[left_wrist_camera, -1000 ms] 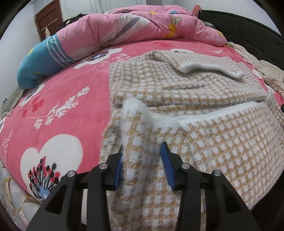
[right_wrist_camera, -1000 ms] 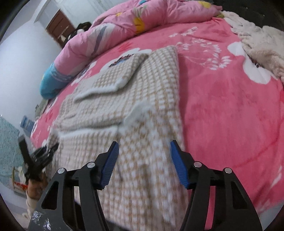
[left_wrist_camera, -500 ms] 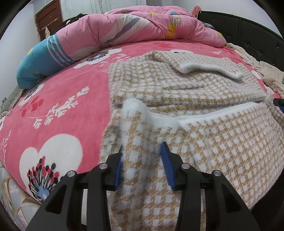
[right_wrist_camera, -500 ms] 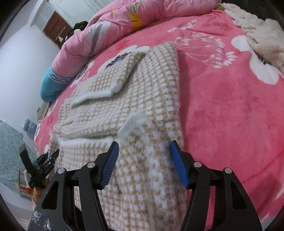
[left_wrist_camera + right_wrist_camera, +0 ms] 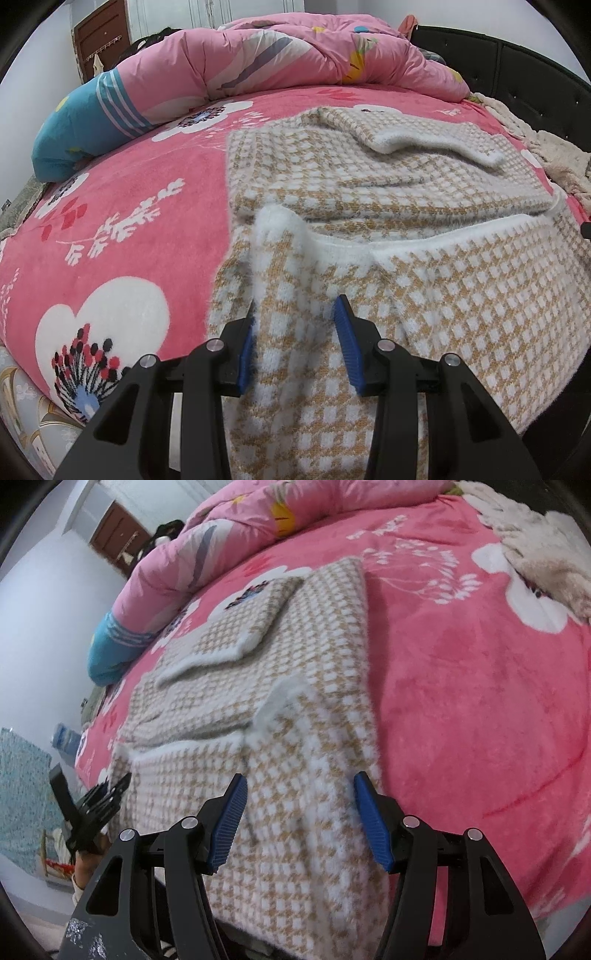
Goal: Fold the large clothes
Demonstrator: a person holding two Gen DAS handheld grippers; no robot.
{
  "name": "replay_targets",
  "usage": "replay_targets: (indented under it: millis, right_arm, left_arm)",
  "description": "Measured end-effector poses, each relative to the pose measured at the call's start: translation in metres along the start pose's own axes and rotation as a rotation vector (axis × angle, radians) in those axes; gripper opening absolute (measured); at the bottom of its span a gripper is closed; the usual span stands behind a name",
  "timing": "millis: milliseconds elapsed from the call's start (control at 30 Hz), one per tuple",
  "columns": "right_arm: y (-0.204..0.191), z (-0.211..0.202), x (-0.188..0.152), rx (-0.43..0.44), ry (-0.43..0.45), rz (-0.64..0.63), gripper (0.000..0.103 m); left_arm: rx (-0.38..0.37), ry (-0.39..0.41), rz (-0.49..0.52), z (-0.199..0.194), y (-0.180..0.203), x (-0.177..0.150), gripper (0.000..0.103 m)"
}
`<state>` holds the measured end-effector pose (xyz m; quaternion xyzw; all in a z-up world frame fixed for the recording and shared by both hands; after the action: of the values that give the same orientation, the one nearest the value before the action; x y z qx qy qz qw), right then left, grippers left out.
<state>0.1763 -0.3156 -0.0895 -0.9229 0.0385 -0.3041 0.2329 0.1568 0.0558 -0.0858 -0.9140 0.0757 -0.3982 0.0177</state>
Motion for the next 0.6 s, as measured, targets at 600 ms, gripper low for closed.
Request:
replay_targets:
  millis: [600]
  right_arm:
    - [-0.022, 0.003, -0.010, -0.131, 0.050, -0.159, 0.052]
  left_arm:
    - [0.021, -0.003, 0.006, 0.000, 0.006, 0.002, 0.039]
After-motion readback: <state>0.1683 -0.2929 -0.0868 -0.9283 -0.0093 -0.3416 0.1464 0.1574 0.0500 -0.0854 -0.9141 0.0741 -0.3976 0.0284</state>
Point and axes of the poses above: each gripper's, at about its wrist camera, not at the fingertips, and z roughly the way its jaws point, y to its right, x to its top, the point moved 4 cm from there along z, roughly the way its jaws point, and after that the axes turned 8 degrees about y, right-handed, at the moved point
